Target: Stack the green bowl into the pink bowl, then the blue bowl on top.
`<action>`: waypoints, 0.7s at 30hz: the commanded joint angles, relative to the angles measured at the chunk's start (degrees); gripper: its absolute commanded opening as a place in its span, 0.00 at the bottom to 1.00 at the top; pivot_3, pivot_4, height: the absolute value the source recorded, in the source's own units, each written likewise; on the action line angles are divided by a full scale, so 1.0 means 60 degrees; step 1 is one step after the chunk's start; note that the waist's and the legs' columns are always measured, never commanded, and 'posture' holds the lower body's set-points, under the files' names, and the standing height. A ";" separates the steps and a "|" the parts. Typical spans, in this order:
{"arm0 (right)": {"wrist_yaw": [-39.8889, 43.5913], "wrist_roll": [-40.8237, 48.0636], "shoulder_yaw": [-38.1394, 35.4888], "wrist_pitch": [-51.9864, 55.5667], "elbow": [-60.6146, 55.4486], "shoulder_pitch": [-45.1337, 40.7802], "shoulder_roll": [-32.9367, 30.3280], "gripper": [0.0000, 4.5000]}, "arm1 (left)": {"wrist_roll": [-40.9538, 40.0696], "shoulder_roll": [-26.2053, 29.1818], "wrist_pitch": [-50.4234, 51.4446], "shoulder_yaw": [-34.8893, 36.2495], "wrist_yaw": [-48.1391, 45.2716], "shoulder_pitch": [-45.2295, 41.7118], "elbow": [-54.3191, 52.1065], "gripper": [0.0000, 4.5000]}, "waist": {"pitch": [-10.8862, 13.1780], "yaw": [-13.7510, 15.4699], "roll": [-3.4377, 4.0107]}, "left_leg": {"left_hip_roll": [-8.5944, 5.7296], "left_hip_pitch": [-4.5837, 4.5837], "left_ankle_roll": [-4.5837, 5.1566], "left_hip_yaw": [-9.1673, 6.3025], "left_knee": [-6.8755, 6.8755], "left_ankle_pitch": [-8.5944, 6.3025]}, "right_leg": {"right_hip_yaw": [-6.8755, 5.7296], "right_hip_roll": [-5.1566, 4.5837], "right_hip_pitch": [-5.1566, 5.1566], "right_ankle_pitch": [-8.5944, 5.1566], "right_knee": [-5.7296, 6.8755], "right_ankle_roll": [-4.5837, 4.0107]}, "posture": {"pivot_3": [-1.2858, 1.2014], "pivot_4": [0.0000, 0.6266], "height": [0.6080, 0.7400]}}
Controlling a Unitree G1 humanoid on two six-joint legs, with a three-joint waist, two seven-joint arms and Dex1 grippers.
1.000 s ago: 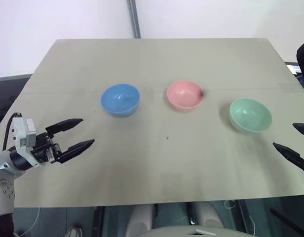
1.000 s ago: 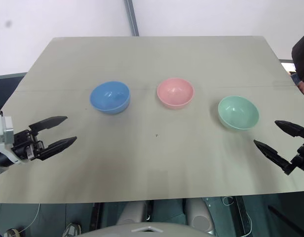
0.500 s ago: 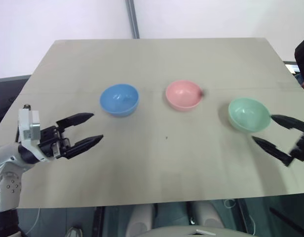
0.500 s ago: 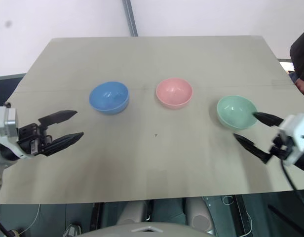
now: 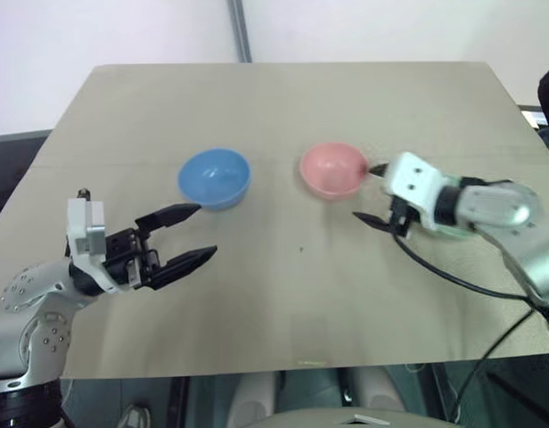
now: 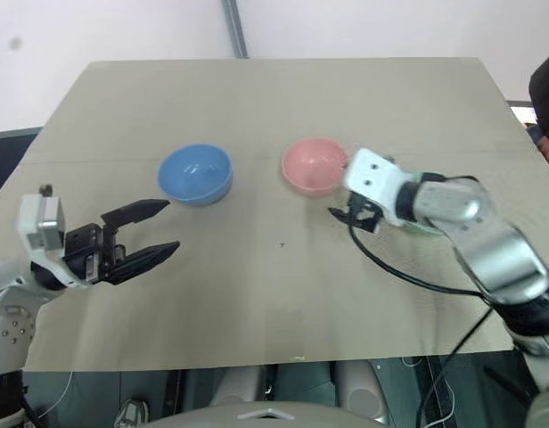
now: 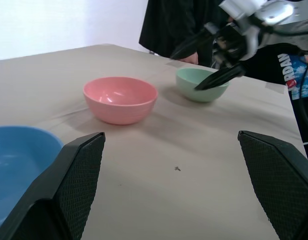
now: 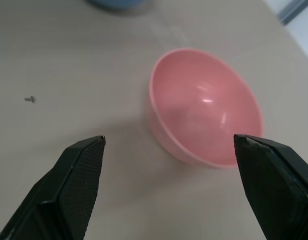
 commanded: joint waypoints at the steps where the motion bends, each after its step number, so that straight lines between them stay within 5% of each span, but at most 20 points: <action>1: 0.0447 -0.0905 0.0890 -0.0754 0.1071 -0.0766 0.0476 0.99 | -0.0053 -0.0115 -0.0202 0.0209 0.0178 0.0260 -0.0495 1.00 | 0.0001 0.0015 0.0001 | -0.0001 -0.0002 0.0000 -0.0002 -0.0001 0.0000 | -0.0001 0.0000 -0.0002 0.0000 0.0001 0.0000 | 0.52 0.24 1.00; 8: 0.1070 -0.1949 0.1533 -0.2144 0.3571 -0.1599 0.1529 0.99 | -0.0095 -0.0240 -0.0363 0.0508 0.0533 0.0975 -0.1187 1.00 | 0.0001 0.0050 0.0001 | -0.0003 -0.0003 -0.0001 -0.0012 0.0003 0.0001 | -0.0009 -0.0005 -0.0003 0.0000 0.0009 0.0000 | 0.52 0.24 1.00; 12: 0.1317 -0.2397 0.1531 -0.2791 0.4556 -0.1859 0.1877 0.71 | 0.0013 -0.0069 -0.0572 0.0673 0.0309 0.1270 -0.1355 1.00 | 0.0001 0.0028 0.0002 | -0.0004 -0.0001 -0.0002 -0.0012 0.0003 0.0001 | -0.0010 -0.0002 -0.0003 0.0001 0.0013 0.0000 | 0.52 0.24 1.00; 18: 0.1734 -0.2777 0.1402 -0.3318 0.5206 -0.2090 0.2211 0.02 | 0.0060 0.0118 -0.0708 0.0875 0.0161 0.1394 -0.1173 1.00 | 0.0002 0.0007 0.0003 | -0.0001 0.0003 -0.0003 -0.0013 0.0003 0.0002 | -0.0010 0.0005 -0.0005 0.0001 0.0018 -0.0001 | 0.52 0.24 1.00; 21: 0.1739 -0.2951 0.1311 -0.3579 0.5286 -0.2119 0.2327 0.01 | 0.0058 0.0100 -0.0747 0.0859 0.0203 0.1382 -0.1167 1.00 | 0.0002 0.0013 0.0003 | -0.0002 0.0002 -0.0003 -0.0013 0.0003 0.0002 | -0.0010 0.0003 -0.0004 0.0001 0.0017 -0.0001 | 0.52 0.24 1.00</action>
